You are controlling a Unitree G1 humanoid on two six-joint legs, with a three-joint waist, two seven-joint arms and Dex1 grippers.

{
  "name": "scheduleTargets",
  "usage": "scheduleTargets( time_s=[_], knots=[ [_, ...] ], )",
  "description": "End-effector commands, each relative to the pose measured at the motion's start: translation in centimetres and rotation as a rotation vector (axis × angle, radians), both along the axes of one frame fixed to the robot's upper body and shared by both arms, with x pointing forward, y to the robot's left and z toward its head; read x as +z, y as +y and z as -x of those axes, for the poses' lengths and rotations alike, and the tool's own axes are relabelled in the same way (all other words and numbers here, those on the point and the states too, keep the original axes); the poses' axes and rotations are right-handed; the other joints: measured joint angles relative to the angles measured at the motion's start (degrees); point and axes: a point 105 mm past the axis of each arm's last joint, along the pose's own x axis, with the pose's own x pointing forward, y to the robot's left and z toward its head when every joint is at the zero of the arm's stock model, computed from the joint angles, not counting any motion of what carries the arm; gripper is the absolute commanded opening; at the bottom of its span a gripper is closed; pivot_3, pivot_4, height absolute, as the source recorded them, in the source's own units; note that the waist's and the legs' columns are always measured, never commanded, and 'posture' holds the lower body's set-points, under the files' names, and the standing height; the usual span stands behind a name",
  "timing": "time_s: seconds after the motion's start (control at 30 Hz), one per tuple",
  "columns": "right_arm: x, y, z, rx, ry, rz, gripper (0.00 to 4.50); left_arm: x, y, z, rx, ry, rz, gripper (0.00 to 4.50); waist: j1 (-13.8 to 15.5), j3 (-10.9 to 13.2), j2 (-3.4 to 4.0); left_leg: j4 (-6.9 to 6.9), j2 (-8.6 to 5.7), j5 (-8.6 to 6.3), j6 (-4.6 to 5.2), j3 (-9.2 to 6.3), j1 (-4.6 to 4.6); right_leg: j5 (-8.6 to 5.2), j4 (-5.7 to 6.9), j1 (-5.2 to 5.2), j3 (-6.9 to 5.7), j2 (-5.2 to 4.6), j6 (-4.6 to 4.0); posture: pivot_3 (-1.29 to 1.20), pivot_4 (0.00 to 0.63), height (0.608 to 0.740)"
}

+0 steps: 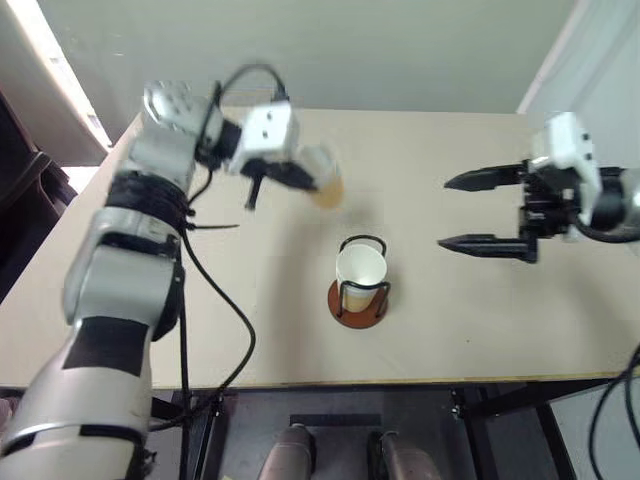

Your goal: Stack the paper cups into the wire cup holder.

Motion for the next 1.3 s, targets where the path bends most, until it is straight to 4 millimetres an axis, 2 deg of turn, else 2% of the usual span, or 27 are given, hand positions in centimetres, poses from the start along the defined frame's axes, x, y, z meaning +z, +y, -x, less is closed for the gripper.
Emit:
scheduleTargets(
  time_s=[0.03,0.13,0.23,0.33,0.5,0.6,0.7,0.97,1.3],
  knots=[
    [1.9,-0.2,1.9,0.056,-0.034,-0.039,4.5,2.1,-1.7,4.3,-0.215,0.0,0.033,0.02,-0.5,0.0,0.03,-0.03,-0.13,-0.02,0.0,0.18,0.12,-0.04,0.02,0.03,0.02,0.07,0.07,0.0,0.15,0.74],
    [1.7,-0.2,1.9,0.048,-0.023,-0.042,4.5,1.4,-2.3,6.3,-0.307,0.029,-0.008,0.02,-0.9,0.0,0.06,-0.01,-0.26,-0.08,0.03,0.24,0.33,-0.16,0.28,0.05,0.29,-0.01,0.24,0.0,0.15,0.74],
    [1.0,0.1,2.1,0.051,-0.005,-0.031,4.5,-0.2,-2.4,6.8,-0.334,0.069,-0.076,0.02,-1.0,0.0,0.09,0.01,-0.27,-0.38,0.56,0.16,0.54,-0.16,0.39,0.17,0.36,-0.09,0.25,0.0,0.15,0.74],
    [0.6,0.3,2.1,0.047,-0.002,-0.024,4.5,-1.4,-2.6,7.3,-0.353,0.115,-0.124,0.02,-0.9,0.0,0.1,0.0,-0.29,-0.4,0.6,0.07,0.73,-0.11,0.42,0.37,0.35,-0.17,0.18,0.0,0.15,0.74],
    [0.3,0.4,2.1,0.042,-0.003,-0.021,4.5,-3.8,-2.7,7.7,-0.374,0.168,-0.215,0.02,-0.9,0.0,0.13,0.01,-0.33,-0.41,0.64,-0.02,0.89,-0.05,0.4,0.59,0.28,-0.28,0.11,0.0,0.15,0.74],
    [0.1,0.3,2.0,0.032,-0.004,-0.01,4.5,-4.6,-2.7,7.8,-0.377,0.181,-0.245,0.02,-0.9,0.0,0.13,0.0,-0.36,-0.41,0.64,-0.03,0.95,-0.05,0.4,0.66,0.25,-0.27,0.1,0.0,0.15,0.74],
    [-0.1,0.4,1.9,0.025,-0.008,-0.005,4.5,-5.6,-2.8,7.1,-0.361,0.165,-0.276,0.02,-0.9,0.0,0.13,-0.02,-0.36,-0.41,0.63,-0.04,0.95,-0.05,0.39,0.66,0.24,-0.27,0.1,0.0,0.15,0.74],
    [-0.5,0.5,1.7,0.018,-0.006,0.004,4.5,-5.8,-2.7,6.4,-0.338,0.147,-0.28,0.02,-0.9,0.0,0.13,-0.02,-0.36,-0.41,0.62,-0.07,0.94,-0.07,0.34,0.68,0.24,-0.26,0.12,0.0,0.15,0.74],
    [-0.6,0.8,1.6,0.024,-0.015,0.012,4.5,-6.9,-2.5,6.5,-0.333,0.165,-0.312,0.02,-0.9,0.0,0.13,-0.03,-0.36,-0.41,0.63,-0.08,0.93,-0.08,0.33,0.68,0.24,-0.27,0.12,0.0,0.15,0.74]
  ],
)
